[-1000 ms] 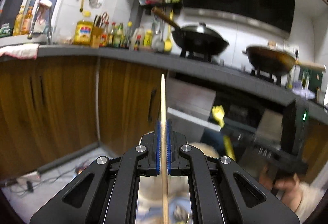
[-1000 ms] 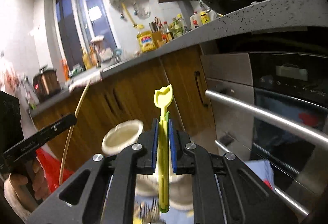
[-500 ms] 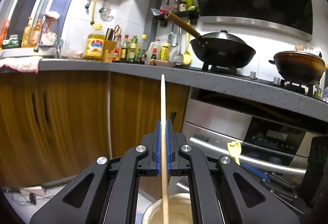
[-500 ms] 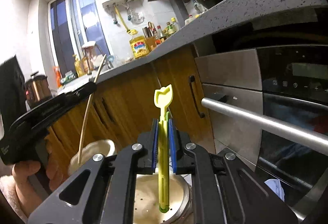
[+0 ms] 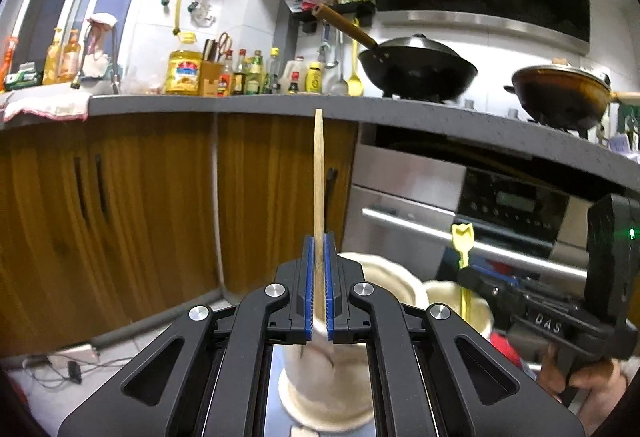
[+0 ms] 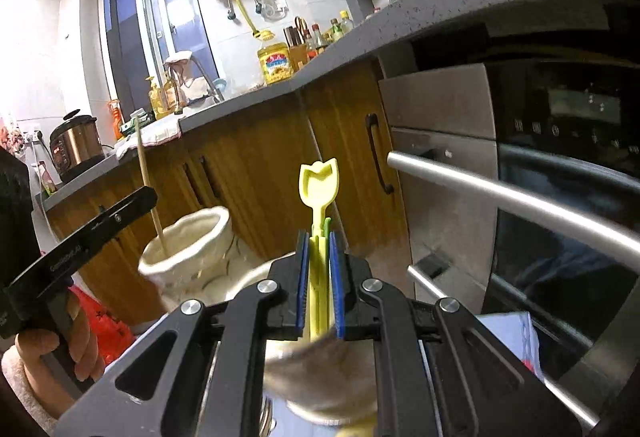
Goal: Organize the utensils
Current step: 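Lift the chopstick with the left tool while the right tool lifts the yellow spoon, then drop the chopstick into the holder with the left tool while the right tool drops the spoon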
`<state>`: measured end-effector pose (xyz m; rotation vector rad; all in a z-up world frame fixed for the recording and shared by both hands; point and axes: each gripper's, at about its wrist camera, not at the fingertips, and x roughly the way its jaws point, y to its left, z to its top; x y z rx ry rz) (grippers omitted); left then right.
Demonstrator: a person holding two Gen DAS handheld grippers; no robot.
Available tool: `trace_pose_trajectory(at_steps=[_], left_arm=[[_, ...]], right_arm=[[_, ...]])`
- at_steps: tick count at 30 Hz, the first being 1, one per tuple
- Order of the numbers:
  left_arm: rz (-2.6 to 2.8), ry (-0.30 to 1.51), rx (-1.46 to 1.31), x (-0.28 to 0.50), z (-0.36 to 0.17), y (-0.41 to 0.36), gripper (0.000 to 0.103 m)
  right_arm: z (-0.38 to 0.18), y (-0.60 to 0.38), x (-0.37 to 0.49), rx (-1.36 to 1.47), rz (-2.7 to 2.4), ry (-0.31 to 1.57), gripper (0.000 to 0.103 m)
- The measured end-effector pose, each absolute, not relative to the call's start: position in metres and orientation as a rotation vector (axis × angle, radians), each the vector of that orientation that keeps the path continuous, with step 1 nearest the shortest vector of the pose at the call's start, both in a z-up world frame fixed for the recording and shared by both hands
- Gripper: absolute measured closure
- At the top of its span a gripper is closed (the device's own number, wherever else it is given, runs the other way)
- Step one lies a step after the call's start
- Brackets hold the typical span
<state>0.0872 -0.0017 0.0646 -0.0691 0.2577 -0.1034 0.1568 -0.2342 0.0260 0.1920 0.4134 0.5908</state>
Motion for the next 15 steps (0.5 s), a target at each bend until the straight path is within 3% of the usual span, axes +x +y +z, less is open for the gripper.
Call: trace_pose_trajectory(at_steps=[9, 13, 15], left_arm=[[-0.110, 0.284, -0.062, 0.0775, 0.0565, 0.0029, 0.097], [-0.118, 0.288, -0.082, 0.0767, 0.0561, 0.0068, 0.086], [-0.111, 0.287, -0.078, 0.0765, 0.0566, 0.0063, 0.085]], right_arm=[[0.0236, -0.2355, 0.1476, 0.185, 0.586, 0.433, 0.093], [0.0266, -0.2356, 0.1477, 0.174, 0.579, 0.422, 0.091], [0.0285, -0.2367, 0.1462, 0.167, 0.571, 0.406, 0.073]])
